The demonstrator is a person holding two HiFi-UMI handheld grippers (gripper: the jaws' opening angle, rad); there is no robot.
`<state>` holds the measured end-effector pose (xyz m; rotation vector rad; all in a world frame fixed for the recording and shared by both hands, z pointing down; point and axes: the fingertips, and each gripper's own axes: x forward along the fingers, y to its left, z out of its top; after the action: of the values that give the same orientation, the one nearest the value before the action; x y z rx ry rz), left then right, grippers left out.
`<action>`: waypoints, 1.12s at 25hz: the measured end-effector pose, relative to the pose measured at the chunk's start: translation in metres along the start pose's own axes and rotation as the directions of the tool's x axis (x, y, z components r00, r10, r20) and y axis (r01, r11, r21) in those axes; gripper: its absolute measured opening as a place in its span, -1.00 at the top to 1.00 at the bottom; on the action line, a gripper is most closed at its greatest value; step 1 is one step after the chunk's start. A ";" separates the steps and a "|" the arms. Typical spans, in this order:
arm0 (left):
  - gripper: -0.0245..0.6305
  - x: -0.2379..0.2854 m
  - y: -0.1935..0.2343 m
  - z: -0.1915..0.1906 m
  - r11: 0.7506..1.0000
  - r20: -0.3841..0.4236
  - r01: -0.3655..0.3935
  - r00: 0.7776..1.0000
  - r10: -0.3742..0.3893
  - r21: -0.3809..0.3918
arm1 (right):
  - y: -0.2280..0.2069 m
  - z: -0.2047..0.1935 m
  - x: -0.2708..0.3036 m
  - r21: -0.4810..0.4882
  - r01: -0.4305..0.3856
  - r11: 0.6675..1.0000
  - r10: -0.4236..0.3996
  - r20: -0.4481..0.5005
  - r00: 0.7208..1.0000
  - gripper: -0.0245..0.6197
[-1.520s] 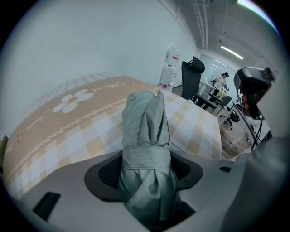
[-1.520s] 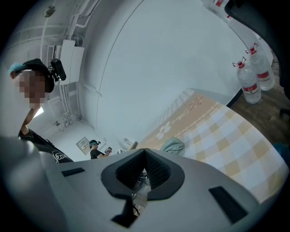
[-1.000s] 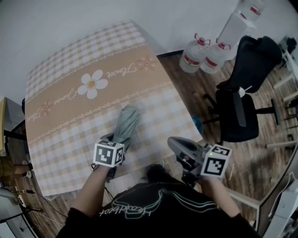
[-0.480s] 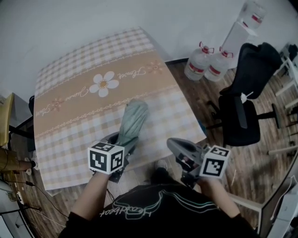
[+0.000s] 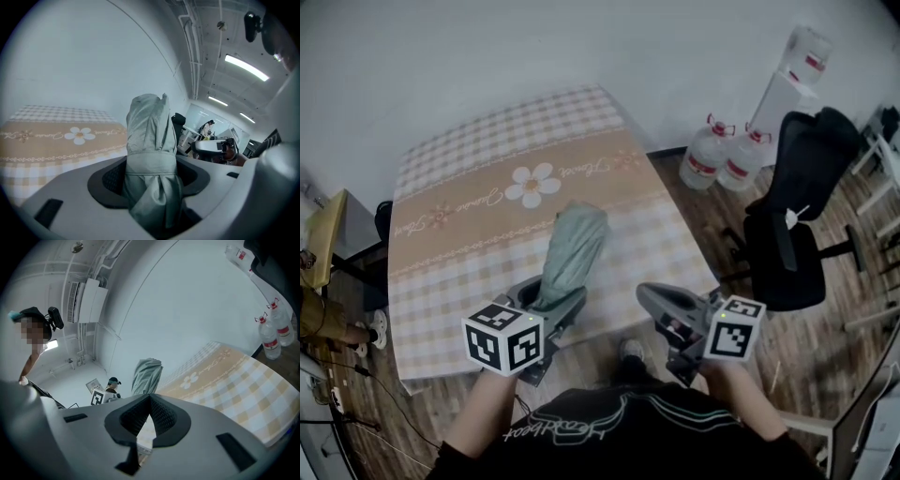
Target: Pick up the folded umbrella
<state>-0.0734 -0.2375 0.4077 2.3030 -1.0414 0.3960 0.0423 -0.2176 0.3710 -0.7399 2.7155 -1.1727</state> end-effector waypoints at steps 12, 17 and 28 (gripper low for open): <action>0.12 -0.075 -0.043 0.035 0.991 0.199 0.132 0.972 -0.125 -0.022 | 0.076 -0.003 0.010 -0.180 -0.083 0.980 0.077 -0.044 0.996 0.90; 0.12 -0.095 -0.050 0.035 0.990 0.237 0.137 0.963 -0.128 -0.022 | 0.098 -0.012 0.012 -0.235 -0.114 0.965 0.098 -0.077 0.992 0.89; 0.12 -0.115 -0.066 0.032 0.990 0.261 0.143 0.955 -0.139 0.006 | 0.128 -0.023 0.006 -0.311 -0.152 0.938 0.131 -0.086 0.988 0.90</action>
<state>-0.0970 -0.1541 0.3021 2.4455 -0.9882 0.0268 -0.0194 -0.1298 0.2978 -0.5309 2.9924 -0.7499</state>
